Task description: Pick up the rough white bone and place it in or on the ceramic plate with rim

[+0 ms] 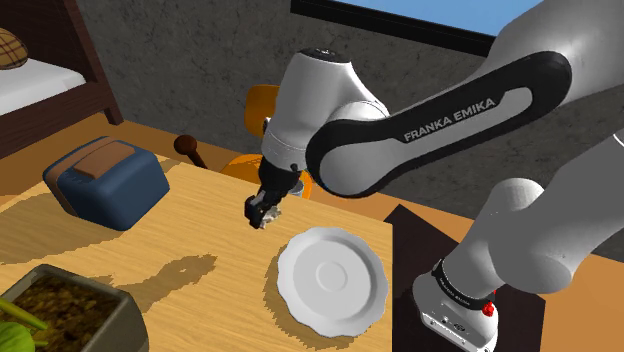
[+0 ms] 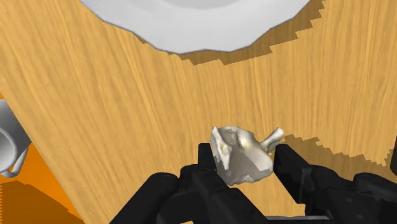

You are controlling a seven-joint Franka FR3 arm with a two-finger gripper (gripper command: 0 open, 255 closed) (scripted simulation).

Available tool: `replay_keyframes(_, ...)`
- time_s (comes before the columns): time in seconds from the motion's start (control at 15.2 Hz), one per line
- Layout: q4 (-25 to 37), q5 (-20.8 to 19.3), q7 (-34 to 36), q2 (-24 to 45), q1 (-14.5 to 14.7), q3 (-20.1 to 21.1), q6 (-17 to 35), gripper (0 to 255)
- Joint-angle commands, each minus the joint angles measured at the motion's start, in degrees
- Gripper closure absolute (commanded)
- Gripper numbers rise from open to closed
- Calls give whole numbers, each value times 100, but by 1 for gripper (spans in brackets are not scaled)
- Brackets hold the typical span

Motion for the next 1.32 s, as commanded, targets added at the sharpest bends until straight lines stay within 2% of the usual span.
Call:
replay_keyframes(0.0,-493,260,-68,-524,143,-6,-15,255)
replay_keyframes(0.4,-1685,779,-87,-2087,657,-82,-387,255)
replay_keyframes(0.73,-2589,1040,171,-3676,1196,-91,-1078,255)
replay_keyframes(1.25,-2970,1322,62,-3136,1326,78,-172,255)
